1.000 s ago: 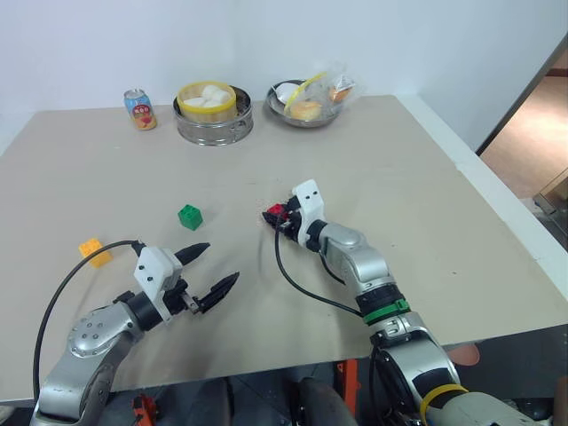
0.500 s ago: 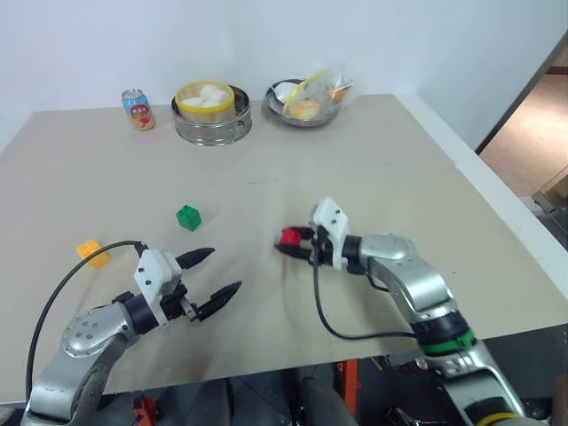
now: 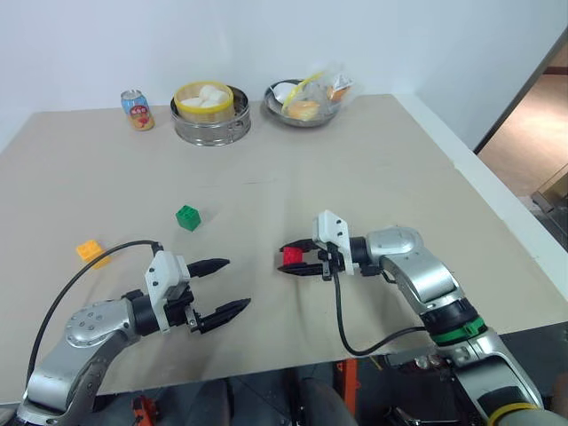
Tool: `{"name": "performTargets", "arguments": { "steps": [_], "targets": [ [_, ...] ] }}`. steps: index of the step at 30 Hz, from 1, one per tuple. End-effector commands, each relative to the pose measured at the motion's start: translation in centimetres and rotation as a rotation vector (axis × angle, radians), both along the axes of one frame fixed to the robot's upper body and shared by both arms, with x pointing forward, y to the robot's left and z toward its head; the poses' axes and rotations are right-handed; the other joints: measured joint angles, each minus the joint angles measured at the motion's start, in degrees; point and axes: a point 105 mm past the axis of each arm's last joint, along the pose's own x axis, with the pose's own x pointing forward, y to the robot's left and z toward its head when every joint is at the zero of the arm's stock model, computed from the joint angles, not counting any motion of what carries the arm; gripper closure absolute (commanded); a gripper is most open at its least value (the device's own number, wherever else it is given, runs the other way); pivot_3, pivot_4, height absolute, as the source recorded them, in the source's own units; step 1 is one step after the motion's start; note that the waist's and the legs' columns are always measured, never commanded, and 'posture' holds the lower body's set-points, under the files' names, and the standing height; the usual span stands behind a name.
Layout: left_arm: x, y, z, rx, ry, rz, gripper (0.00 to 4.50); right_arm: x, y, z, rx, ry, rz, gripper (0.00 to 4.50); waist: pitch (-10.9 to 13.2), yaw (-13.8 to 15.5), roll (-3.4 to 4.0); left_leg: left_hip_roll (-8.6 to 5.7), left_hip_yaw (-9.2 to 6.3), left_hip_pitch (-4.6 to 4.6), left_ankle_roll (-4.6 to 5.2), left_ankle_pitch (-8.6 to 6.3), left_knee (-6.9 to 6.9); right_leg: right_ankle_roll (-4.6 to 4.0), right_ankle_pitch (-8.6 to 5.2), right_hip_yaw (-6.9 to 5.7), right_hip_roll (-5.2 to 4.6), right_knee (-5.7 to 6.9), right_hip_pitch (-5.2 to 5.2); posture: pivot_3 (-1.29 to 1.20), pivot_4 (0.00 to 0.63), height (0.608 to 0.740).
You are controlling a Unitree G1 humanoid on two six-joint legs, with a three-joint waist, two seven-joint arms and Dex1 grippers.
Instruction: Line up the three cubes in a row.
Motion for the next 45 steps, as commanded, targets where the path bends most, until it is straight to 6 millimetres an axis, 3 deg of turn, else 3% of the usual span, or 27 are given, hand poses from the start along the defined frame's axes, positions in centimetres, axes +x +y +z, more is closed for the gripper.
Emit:
{"name": "performTargets", "arguments": {
  "steps": [1,12,27,29,35,40,45],
  "targets": [
    [-0.4,-0.2,0.7,0.018,-0.05,-0.032,0.0,-0.1,0.3,0.6,0.006,-0.024,0.047,3.21,0.0,0.02,0.0,0.0,-0.01,-0.01,-0.01,-0.01,-0.02,0.05,-0.01,0.0,0.0,0.0,0.0,0.0,0.15,0.74],
    [-0.7,0.0,0.8,0.046,-0.09,-0.045,0.0,-1.1,0.2,-1.0,-0.05,0.012,0.134,3.21,0.0,0.02,0.0,0.0,0.0,0.01,-0.06,-0.05,0.01,0.04,-0.04,0.01,0.0,0.0,0.02,0.0,0.15,0.74],
    [-1.0,-0.1,1.1,0.051,-0.124,-0.046,0.0,-0.6,0.4,-1.5,-0.068,0.039,0.147,3.21,0.0,0.02,0.0,0.0,-0.01,0.01,-0.06,-0.05,0.02,0.05,-0.03,0.01,0.0,0.0,0.03,0.0,0.15,0.74],
    [-1.1,-0.1,1.0,0.051,-0.124,-0.045,0.0,-0.5,0.3,-1.4,-0.063,0.049,0.142,2.2,0.0,0.02,0.0,0.0,0.0,0.01,-0.06,-0.05,0.02,0.05,-0.03,0.01,-0.01,0.0,0.03,0.0,0.15,0.74],
    [-1.2,0.0,0.9,0.056,-0.12,-0.048,0.0,-0.4,0.2,-0.3,-0.042,0.03,0.139,0.16,0.0,0.02,0.0,0.0,-0.01,0.01,-0.06,-0.05,0.02,0.05,-0.03,0.01,0.0,0.01,0.03,0.0,0.15,0.74],
    [-0.5,0.9,1.0,0.039,-0.113,0.026,0.0,-0.7,0.1,2.3,0.022,-0.012,0.122,0.03,0.0,0.03,0.0,0.0,0.0,0.01,-0.06,-0.06,0.02,0.06,-0.03,0.01,-0.01,0.01,0.03,0.0,0.15,0.74],
    [2.4,3.9,1.8,-0.018,-0.107,0.293,0.0,-1.1,0.4,7.0,0.211,-0.005,0.037,0.03,0.0,0.04,0.01,0.01,-0.03,0.01,-0.06,-0.05,0.02,0.16,0.03,0.0,0.0,0.03,0.03,0.0,0.15,0.74]
  ]
}}
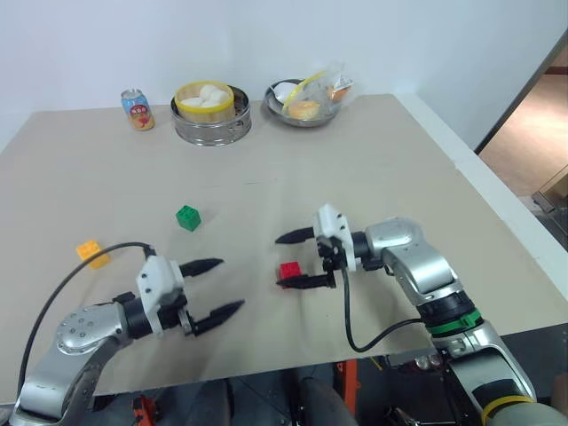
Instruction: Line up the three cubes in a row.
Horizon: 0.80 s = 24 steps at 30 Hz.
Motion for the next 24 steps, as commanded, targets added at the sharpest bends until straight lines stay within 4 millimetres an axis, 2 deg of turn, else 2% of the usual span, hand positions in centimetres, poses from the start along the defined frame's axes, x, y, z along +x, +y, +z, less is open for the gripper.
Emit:
{"name": "performTargets", "arguments": {
  "steps": [1,4,8,16,24],
  "targets": [
    [2.7,2.9,1.4,-0.041,-0.049,0.243,0.0,-0.7,0.4,4.9,0.169,-0.035,-0.049,0.03,0.0,0.01,0.0,0.0,-0.01,0.0,0.0,0.0,0.0,0.1,0.06,-0.01,0.0,0.0,0.01,0.0,0.15,0.74],
    [5.1,5.2,2.2,-0.074,-0.068,0.425,0.0,-1.4,0.7,6.3,0.24,-0.036,-0.092,0.03,-0.01,0.05,-0.02,0.0,-0.05,0.0,0.01,0.0,0.02,0.12,0.1,-0.03,0.02,0.0,0.04,0.0,0.15,0.74],
    [7.5,6.3,2.6,-0.077,-0.083,0.545,0.0,-2.1,1.0,5.9,0.228,-0.05,-0.126,0.03,-0.03,0.16,-0.05,-0.05,-0.05,-0.02,0.0,0.0,0.05,0.23,0.15,-0.02,-0.02,-0.02,0.07,0.0,0.15,0.74],
    [9.9,5.5,2.1,-0.017,-0.088,0.547,0.0,-1.3,1.0,5.9,0.228,-0.112,-0.199,0.03,-0.03,0.04,-0.06,-0.04,-0.06,-0.03,0.0,0.01,0.06,0.25,0.19,-0.02,0.04,-0.01,0.03,0.0,0.15,0.74],
    [12.2,5.5,0.5,0.048,0.011,0.48,0.0,-0.2,0.5,6.4,0.218,-0.164,-0.242,0.03,-0.03,0.03,-0.06,-0.04,-0.08,-0.06,0.0,0.01,0.06,0.27,0.21,-0.02,0.06,-0.01,0.03,0.0,0.15,0.74]
  ]
}}
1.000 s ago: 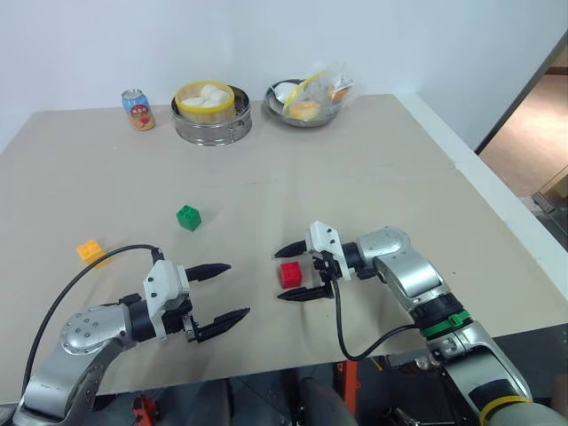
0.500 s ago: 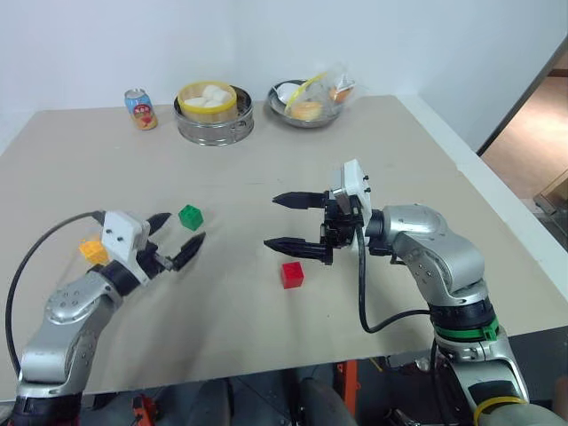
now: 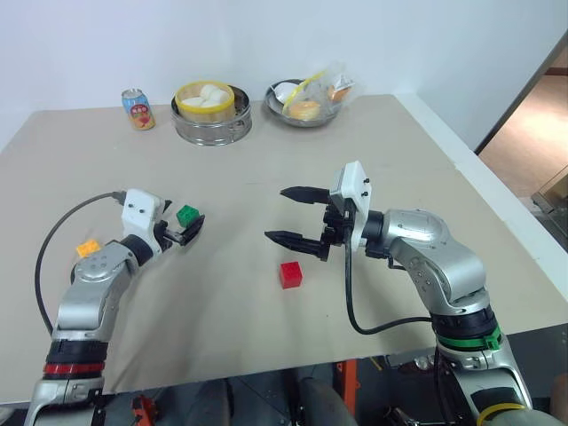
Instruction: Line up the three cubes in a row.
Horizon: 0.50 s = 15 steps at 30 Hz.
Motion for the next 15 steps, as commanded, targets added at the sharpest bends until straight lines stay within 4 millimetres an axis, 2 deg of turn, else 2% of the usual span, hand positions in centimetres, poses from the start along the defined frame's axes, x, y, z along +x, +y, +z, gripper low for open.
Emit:
{"name": "performTargets", "arguments": {
  "steps": [1,6,7,8,9,15],
  "targets": [
    [0.7,0.0,0.3,0.049,0.004,-0.035,0.0,0.1,0.0,1.3,0.011,-0.06,-0.004,0.03,0.0,0.01,0.0,0.0,0.0,0.0,0.0,0.0,0.0,0.02,0.0,0.0,0.0,0.0,0.0,0.0,0.15,0.74],
    [2.1,0.1,-0.9,0.091,0.071,-0.056,0.0,0.4,-0.3,1.4,0.006,-0.077,-0.028,0.03,0.0,0.02,0.0,0.0,-0.02,0.0,0.0,0.0,-0.01,0.03,0.0,-0.02,0.01,0.01,-0.01,0.0,0.15,0.74],
    [2.6,0.4,-0.7,0.075,0.072,-0.039,0.52,0.5,-0.4,1.4,0.004,-0.078,-0.032,0.0,0.0,0.02,0.0,0.0,-0.02,-0.01,0.0,0.0,-0.01,0.03,0.0,-0.02,0.01,0.01,-0.01,0.0,0.15,0.74],
    [2.9,0.6,-0.6,0.065,0.076,-0.027,0.71,0.5,-0.4,1.4,0.002,-0.08,-0.035,0.0,0.0,0.02,0.0,0.0,-0.02,-0.01,0.0,0.0,-0.01,0.04,0.01,-0.02,0.01,0.01,-0.01,0.0,0.15,0.74],
    [3.2,0.7,-0.7,0.076,0.078,-0.027,1.18,0.5,-0.4,1.4,0.0,-0.081,-0.037,0.0,0.0,0.02,0.0,0.0,-0.02,-0.02,0.0,0.0,-0.01,0.04,0.01,-0.02,0.01,0.01,-0.01,0.0,0.15,0.74],
    [3.7,0.3,-1.0,0.09,0.08,-0.05,3.14,0.2,-0.6,1.0,-0.008,-0.065,-0.03,0.0,0.0,0.02,0.0,0.0,-0.01,-0.02,0.0,0.0,-0.02,0.07,0.01,-0.02,0.0,0.01,-0.01,0.0,0.15,0.74]
  ]
}}
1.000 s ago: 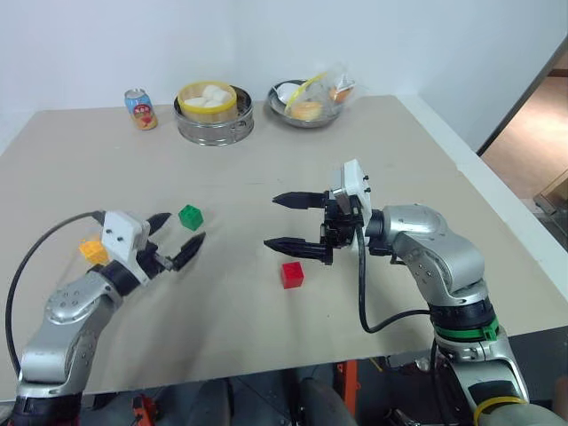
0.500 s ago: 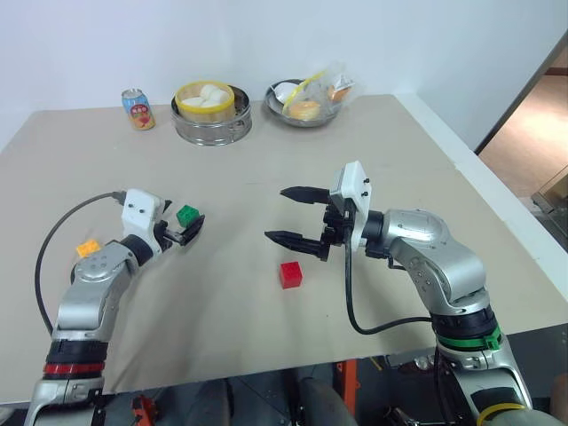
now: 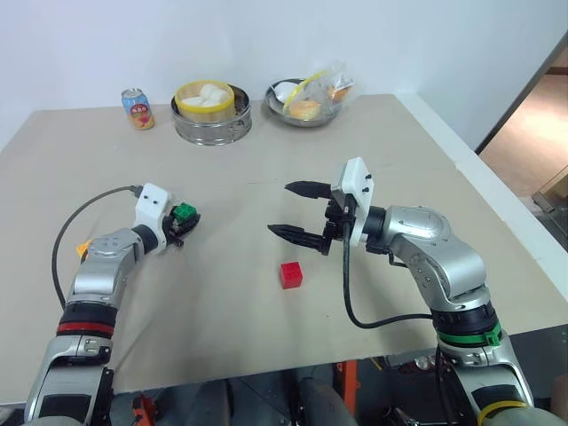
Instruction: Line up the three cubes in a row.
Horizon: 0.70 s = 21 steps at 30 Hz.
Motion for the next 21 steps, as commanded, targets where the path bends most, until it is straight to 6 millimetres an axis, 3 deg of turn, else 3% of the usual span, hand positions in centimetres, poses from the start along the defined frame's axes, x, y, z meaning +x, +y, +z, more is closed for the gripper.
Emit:
{"name": "performTargets", "arguments": {
  "steps": [1,6,10,12,15,21],
  "targets": [
    [0.3,-0.3,1.1,0.008,-0.043,-0.018,3.14,-0.6,-0.1,0.8,-0.002,-0.037,0.018,0.0,0.0,0.01,0.0,0.0,0.0,0.0,0.0,0.0,0.0,0.0,0.0,0.0,0.0,0.0,0.0,0.0,0.15,0.74],
    [-0.3,-0.9,2.5,0.02,-0.098,-0.091,3.14,-0.8,-0.2,0.2,-0.027,-0.027,0.027,0.0,0.0,0.01,0.0,0.0,0.0,0.0,0.0,0.0,0.01,0.0,0.0,0.0,-0.01,0.0,0.01,0.0,0.15,0.74],
    [-4.1,-4.5,4.4,0.048,-0.176,-0.41,3.14,-1.0,-0.4,0.1,-0.037,-0.029,0.03,0.0,0.0,-0.07,0.0,0.0,0.01,-0.02,-0.01,0.0,-0.01,0.0,0.0,0.01,-0.01,0.0,-0.01,0.0,0.15,0.74],
    [-7.0,-6.0,4.2,0.097,-0.162,-0.596,3.14,-1.3,-0.4,0.0,-0.046,-0.03,0.038,0.0,0.0,-0.06,0.0,0.0,0.02,-0.02,-0.04,-0.03,-0.05,-0.02,0.0,0.02,-0.03,0.0,-0.02,0.0,0.15,0.74],
    [-10.2,-6.6,3.0,0.13,-0.082,-0.754,3.14,-1.7,-0.5,-0.2,-0.056,-0.025,0.048,0.0,0.02,-0.14,0.03,0.02,0.02,0.0,-0.09,-0.07,-0.11,-0.03,-0.08,0.05,-0.02,0.01,-0.05,0.0,0.15,0.74],
    [-12.4,-7.2,1.8,0.118,-0.031,-0.864,3.14,-1.8,-0.6,-0.5,-0.06,-0.022,0.041,0.0,0.02,-0.05,0.03,0.03,0.02,0.05,-0.04,-0.05,-0.04,-0.32,-0.25,0.01,-0.02,0.02,-0.01,0.0,0.15,0.74]
  ]
}}
